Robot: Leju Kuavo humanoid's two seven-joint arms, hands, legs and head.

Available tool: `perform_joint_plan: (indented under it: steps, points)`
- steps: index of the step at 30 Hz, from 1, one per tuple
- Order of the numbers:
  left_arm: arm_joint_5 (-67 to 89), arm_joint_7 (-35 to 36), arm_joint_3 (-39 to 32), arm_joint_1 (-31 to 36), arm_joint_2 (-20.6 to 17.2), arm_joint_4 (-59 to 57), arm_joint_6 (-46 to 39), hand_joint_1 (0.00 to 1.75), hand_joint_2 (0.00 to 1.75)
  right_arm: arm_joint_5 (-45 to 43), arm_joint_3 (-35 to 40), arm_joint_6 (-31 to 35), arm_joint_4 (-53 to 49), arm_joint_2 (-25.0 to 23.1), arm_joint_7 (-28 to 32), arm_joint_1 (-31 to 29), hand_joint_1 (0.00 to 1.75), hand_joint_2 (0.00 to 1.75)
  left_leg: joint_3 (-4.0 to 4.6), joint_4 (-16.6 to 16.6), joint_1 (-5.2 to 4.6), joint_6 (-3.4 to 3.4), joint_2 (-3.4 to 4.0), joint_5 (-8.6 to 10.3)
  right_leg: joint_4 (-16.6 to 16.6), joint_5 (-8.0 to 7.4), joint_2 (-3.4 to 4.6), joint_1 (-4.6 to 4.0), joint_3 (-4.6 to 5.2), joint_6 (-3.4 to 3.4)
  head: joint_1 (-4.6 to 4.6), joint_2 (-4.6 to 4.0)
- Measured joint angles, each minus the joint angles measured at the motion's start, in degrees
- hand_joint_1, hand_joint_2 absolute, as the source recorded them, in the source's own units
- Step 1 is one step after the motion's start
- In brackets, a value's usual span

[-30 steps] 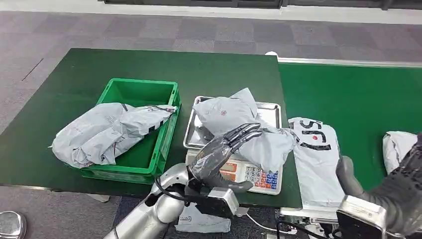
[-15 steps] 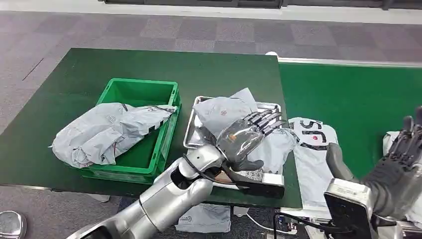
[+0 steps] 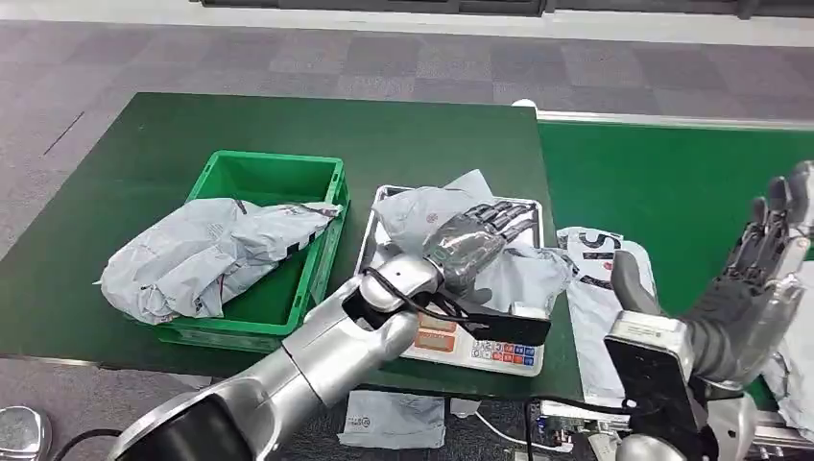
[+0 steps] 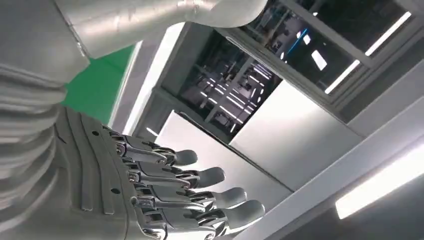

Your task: Moved the parcel from conveyor to table for the left to box.

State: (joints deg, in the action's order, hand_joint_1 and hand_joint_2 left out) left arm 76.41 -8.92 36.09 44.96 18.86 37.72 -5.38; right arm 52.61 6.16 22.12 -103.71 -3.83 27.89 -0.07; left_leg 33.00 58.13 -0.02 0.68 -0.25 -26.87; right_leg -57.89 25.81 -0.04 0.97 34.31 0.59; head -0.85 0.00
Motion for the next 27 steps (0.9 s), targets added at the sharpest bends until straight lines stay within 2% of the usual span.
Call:
perform_joint_plan:
  steps: [11,27]
  points:
    - [0.98,6.29,4.74,5.5,1.55,-7.77,6.88,0.0,1.75,0.0,0.74,0.04,2.14,-0.94,0.13,-1.89,0.0,1.75,0.0,0.0,0.0,0.0,0.0,0.0,0.0,0.0,-0.01,0.0,0.0,0.0,0.0,0.0]
    - [0.19,7.32,8.77,7.29,1.7,-11.73,10.43,0.0,1.75,-0.5,0.79,0.5,3.3,-1.51,0.13,-1.98,0.0,1.75,0.0,0.0,0.0,0.0,-0.01,0.0,0.0,0.0,-0.01,0.0,-0.01,0.0,0.0,0.0]
